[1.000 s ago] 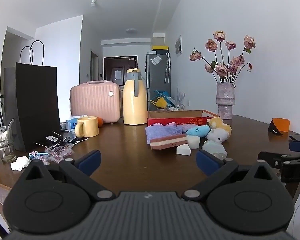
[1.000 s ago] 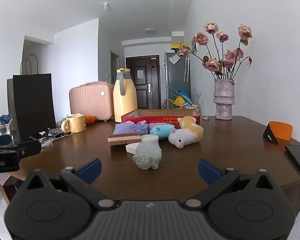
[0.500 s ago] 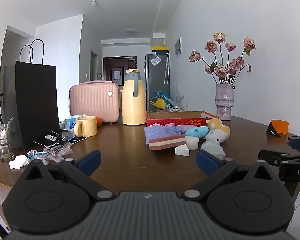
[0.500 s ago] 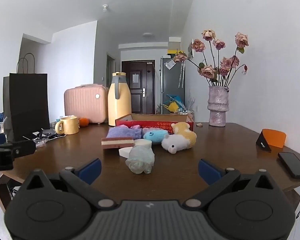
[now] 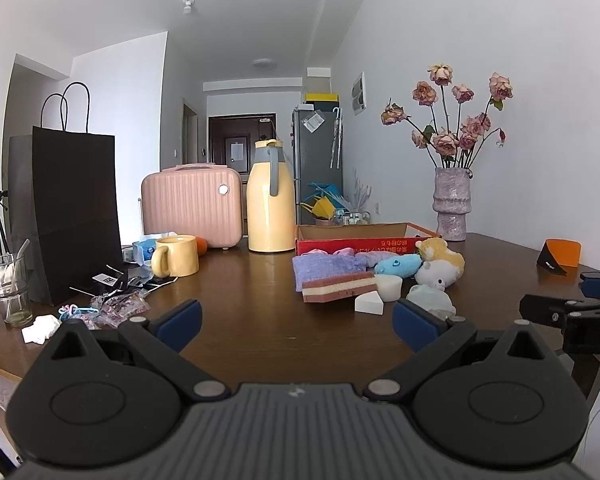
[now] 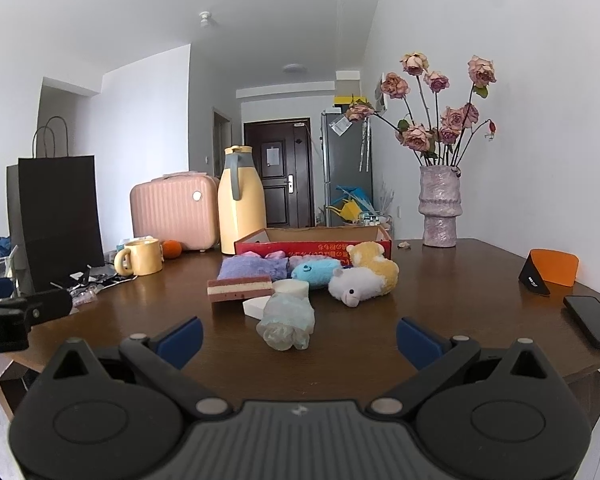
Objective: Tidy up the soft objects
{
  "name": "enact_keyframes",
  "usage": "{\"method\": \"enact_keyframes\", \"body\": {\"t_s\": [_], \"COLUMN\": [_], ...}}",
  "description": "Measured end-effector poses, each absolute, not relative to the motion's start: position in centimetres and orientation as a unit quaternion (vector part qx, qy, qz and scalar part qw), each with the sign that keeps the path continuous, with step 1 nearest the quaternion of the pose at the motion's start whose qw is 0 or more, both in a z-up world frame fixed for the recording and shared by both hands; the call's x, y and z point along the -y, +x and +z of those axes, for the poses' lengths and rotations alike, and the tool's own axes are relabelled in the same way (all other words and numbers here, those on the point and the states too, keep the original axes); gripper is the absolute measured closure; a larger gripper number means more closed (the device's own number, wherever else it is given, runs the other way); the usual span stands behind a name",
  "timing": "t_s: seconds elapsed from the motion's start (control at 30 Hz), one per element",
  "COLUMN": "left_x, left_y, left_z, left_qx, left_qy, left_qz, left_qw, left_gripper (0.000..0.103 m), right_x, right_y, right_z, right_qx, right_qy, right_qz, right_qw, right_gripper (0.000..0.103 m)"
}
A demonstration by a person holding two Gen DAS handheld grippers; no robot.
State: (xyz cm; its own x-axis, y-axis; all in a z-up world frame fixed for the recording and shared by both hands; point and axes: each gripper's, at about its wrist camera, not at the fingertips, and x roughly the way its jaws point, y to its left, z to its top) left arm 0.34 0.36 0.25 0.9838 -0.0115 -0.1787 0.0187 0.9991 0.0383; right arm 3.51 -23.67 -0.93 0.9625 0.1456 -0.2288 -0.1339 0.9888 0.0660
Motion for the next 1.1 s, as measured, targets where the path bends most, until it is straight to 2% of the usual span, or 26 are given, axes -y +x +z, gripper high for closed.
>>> {"method": "enact_keyframes", "body": {"t_s": [1.1], "left_x": [-0.1], "left_y": [0.6], "left_z": [-0.3], "left_qx": [-0.098], "left_qy": [0.023], "left_qz": [-0.003], "left_qw": [0.995], "left_gripper": [0.0], "right_x": [25.0], "right_y": [4.0], "right_z": [-1.2], "right_qx": [-0.123], "right_qy": [0.055], "right_qz": [0.049], "right_qw": [0.99], "right_gripper": [0.0]}}
